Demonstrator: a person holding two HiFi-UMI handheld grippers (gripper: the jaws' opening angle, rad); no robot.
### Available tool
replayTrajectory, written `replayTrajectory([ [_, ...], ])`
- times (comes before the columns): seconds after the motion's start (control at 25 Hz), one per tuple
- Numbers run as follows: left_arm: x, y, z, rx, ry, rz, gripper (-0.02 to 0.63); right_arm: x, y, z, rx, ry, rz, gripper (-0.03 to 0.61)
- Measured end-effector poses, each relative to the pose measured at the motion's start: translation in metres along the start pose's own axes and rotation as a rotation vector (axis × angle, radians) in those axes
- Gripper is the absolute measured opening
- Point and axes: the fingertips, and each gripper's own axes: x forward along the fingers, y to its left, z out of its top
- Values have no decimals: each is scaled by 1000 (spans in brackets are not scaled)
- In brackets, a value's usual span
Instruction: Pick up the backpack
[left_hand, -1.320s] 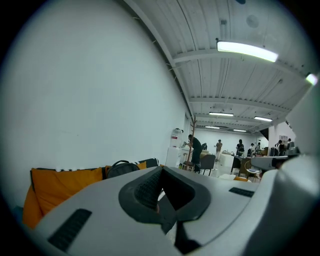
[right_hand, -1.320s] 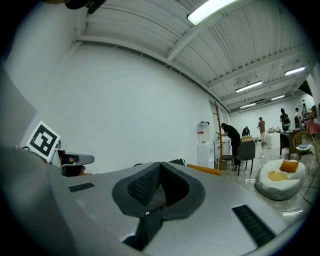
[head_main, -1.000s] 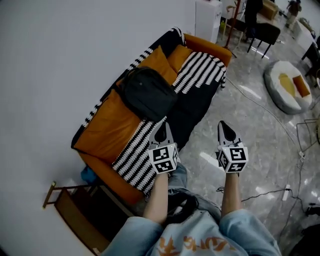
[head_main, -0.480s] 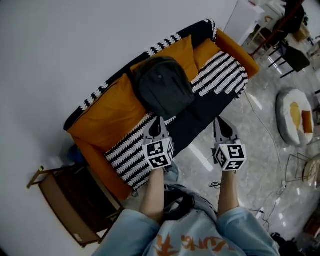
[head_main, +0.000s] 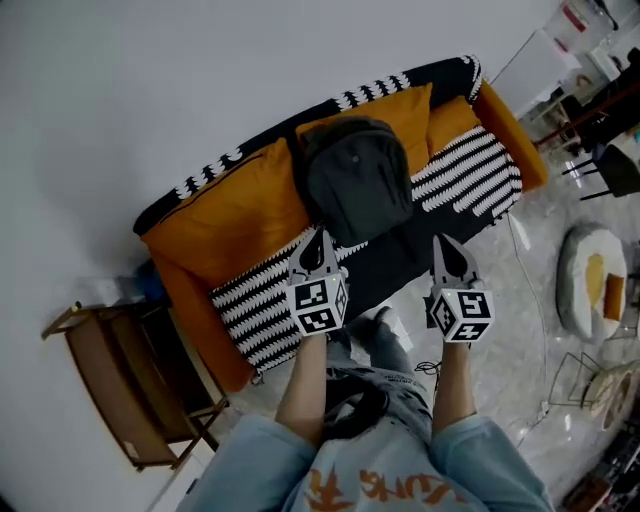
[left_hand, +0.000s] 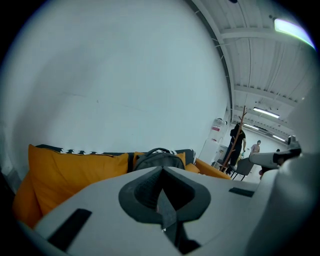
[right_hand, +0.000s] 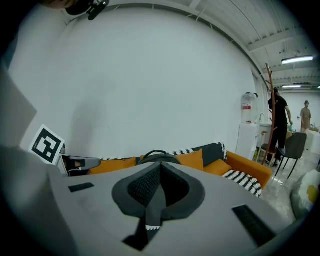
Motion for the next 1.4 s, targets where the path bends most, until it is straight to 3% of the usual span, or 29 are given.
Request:
replayTrajectory([
  [0.2, 9, 15, -3, -17, 7, 60, 11, 28, 3, 4, -5, 9, 70, -3],
  [0.36, 25, 26, -5, -46, 20, 136, 11, 63, 1, 32, 36, -36, 158, -3],
  [0.6, 56, 14, -4, -58, 22, 216, 11, 118, -12, 49, 67, -31, 298, -3],
  [0.76, 80, 6, -11, -112, 32, 295, 11, 152, -35, 53, 76, -3, 372, -3],
  [1.12, 100, -22, -49, -215, 73, 403, 11, 199, -81, -3, 83, 170, 456, -3],
  [1.4, 109, -8, -90, -275, 126, 425, 11, 222, -72, -38, 51, 251, 471, -3],
])
